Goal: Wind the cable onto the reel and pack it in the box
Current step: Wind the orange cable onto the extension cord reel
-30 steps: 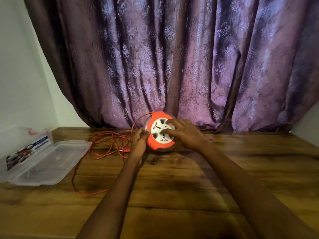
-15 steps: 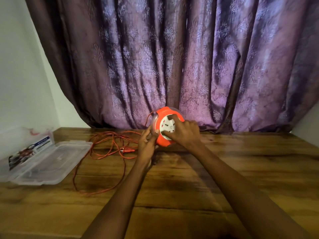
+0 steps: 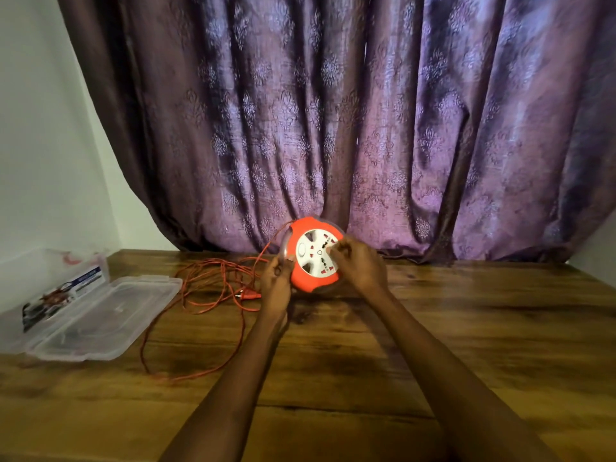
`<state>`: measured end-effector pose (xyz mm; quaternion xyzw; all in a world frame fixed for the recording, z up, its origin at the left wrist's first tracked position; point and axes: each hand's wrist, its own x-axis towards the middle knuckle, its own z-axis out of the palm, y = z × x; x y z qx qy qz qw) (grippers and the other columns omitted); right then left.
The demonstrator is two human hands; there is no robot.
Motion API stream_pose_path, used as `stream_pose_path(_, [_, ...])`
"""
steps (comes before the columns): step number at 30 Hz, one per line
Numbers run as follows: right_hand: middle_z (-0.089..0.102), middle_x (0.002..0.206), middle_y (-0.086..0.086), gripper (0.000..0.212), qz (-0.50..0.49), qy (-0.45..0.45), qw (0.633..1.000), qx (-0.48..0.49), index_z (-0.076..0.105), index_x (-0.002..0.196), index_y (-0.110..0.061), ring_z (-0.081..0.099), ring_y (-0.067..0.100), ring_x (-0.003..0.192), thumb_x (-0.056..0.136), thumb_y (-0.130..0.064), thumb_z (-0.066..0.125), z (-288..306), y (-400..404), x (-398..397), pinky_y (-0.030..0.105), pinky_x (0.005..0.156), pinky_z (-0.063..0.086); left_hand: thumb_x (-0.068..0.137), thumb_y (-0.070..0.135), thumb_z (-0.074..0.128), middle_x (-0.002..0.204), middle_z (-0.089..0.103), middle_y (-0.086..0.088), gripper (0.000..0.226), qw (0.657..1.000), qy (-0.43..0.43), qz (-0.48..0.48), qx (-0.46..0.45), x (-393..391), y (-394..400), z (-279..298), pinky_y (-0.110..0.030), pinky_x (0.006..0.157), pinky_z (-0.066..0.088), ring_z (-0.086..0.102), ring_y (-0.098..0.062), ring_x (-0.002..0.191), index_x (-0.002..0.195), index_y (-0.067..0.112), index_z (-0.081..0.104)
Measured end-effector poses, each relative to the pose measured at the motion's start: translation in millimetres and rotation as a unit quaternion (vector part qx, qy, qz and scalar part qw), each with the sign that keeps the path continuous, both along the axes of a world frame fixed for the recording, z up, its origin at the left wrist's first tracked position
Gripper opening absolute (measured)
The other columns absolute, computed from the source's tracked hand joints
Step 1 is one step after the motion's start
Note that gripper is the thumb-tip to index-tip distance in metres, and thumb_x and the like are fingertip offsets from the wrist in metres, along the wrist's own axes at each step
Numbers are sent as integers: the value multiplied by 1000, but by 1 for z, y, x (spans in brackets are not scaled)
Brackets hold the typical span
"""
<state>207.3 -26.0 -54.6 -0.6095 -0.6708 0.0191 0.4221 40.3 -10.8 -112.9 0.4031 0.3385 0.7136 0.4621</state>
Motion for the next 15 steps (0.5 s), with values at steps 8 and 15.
stream_pose_path(8, [44, 149, 4, 47, 192, -497, 831, 158, 55, 130, -46, 50, 28, 128, 88, -25, 61, 24, 5, 20, 42, 89, 47, 95, 17, 65, 98, 77, -10, 13, 999, 9, -31, -15, -15, -1, 3, -46, 86, 54, 66, -25, 86, 91, 15, 78])
stream_pose_path(15, [64, 127, 4, 50, 106, -588, 778, 192, 48, 137, -50, 56, 29, 113, 90, -37, 59, 33, 4, 21, 41, 88, 42, 95, 19, 66, 97, 77, -3, 22, 999, 39, -27, 10, -2, -8, -1, -37, 70, 59, 68, -17, 81, 113, 10, 73])
